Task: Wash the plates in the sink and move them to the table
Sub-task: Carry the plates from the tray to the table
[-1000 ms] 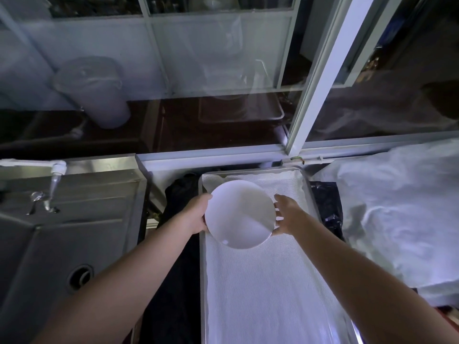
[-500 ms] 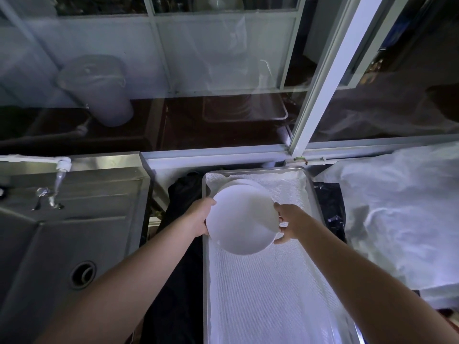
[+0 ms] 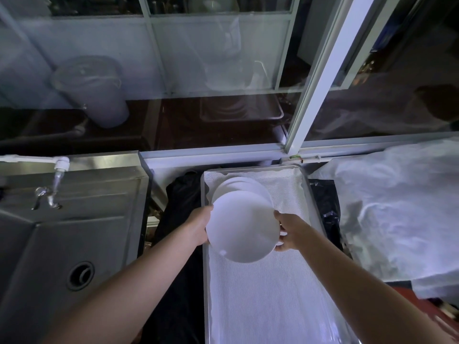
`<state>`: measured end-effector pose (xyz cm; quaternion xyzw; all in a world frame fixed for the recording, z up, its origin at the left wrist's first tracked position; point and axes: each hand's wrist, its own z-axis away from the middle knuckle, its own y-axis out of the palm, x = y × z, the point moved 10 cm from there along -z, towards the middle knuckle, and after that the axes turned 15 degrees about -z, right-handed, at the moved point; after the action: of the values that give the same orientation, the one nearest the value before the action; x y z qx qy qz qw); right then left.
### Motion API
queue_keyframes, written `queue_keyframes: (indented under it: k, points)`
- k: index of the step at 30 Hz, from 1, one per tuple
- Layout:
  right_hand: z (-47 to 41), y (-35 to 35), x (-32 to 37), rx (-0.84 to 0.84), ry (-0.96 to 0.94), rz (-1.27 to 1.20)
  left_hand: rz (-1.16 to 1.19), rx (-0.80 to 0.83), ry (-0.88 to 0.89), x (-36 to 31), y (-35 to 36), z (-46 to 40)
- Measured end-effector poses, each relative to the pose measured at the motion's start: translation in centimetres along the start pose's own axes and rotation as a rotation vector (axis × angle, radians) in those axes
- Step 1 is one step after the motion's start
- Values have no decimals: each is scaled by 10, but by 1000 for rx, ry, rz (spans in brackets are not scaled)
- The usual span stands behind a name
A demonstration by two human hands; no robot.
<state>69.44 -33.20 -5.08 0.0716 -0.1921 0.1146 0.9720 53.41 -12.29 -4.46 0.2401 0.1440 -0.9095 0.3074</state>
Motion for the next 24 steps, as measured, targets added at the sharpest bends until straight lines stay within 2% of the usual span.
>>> queue_keyframes:
  k: [9,16,24]
  points:
    - [20,-16,-22,-8,-3,31,-45,9,-58,35,7,18]
    - [39,-29,-41,14,-24,-3,-18,81,-40,57,10,27]
    - [84,-54,-72,65,-35,27,16,154,16,90,5,82]
